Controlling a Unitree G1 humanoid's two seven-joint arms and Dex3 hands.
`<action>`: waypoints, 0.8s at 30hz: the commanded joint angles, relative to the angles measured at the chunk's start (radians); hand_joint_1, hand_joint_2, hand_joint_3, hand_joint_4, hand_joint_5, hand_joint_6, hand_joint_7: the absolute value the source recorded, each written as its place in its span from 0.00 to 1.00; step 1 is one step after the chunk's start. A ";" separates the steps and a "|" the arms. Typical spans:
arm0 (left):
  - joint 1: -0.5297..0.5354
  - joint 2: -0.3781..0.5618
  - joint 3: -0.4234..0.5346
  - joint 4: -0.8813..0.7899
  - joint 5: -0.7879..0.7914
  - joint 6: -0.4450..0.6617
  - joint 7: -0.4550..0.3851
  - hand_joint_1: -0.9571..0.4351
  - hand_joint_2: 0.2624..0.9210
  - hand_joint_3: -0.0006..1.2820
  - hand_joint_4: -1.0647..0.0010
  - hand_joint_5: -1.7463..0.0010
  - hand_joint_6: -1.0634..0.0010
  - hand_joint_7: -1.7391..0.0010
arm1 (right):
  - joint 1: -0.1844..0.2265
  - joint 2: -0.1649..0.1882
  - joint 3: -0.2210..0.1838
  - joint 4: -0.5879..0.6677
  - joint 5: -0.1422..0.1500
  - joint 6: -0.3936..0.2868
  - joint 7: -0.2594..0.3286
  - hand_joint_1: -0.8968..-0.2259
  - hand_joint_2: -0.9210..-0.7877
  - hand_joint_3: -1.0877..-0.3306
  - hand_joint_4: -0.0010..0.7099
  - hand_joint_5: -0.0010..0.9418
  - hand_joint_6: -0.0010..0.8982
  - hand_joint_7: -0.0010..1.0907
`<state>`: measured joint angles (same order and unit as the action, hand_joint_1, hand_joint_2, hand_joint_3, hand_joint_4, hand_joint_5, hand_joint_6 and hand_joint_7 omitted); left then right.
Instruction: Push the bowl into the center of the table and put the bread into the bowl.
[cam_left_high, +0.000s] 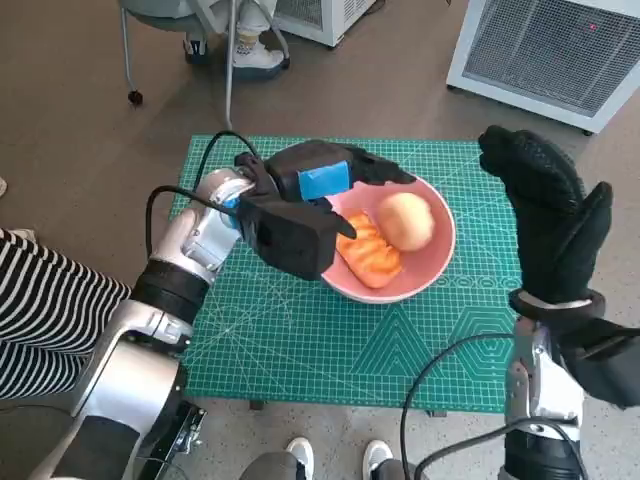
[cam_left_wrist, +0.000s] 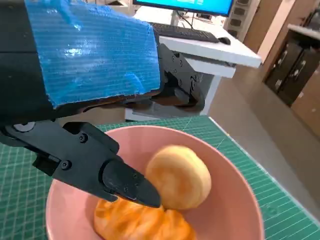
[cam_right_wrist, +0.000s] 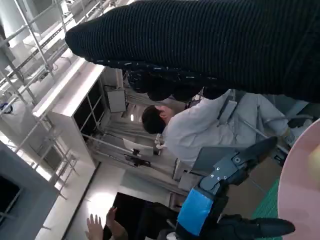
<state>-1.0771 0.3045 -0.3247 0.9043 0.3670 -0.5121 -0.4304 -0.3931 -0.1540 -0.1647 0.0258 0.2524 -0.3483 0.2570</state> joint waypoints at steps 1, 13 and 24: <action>-0.002 -0.016 0.080 0.027 -0.139 -0.001 -0.111 0.23 1.00 0.03 0.89 1.00 0.78 0.99 | -0.018 -0.013 -0.009 0.004 -0.006 0.019 -0.013 0.28 0.00 0.55 0.27 0.00 0.14 0.36; 0.069 -0.090 0.353 -0.003 -0.564 0.114 -0.368 0.21 1.00 0.08 0.94 1.00 0.81 1.00 | -0.057 -0.016 -0.009 -0.002 -0.040 0.029 -0.038 0.28 0.00 0.54 0.28 0.00 0.14 0.36; 0.184 -0.237 0.496 -0.133 -0.765 0.024 -0.343 0.23 1.00 0.23 0.92 0.99 0.79 0.99 | -0.097 -0.007 0.015 -0.033 -0.082 0.059 -0.078 0.29 0.00 0.52 0.28 0.00 0.14 0.36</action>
<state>-0.9231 0.1045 0.1527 0.8267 -0.3736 -0.4513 -0.7939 -0.4810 -0.1613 -0.1595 0.0042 0.1903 -0.3116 0.1948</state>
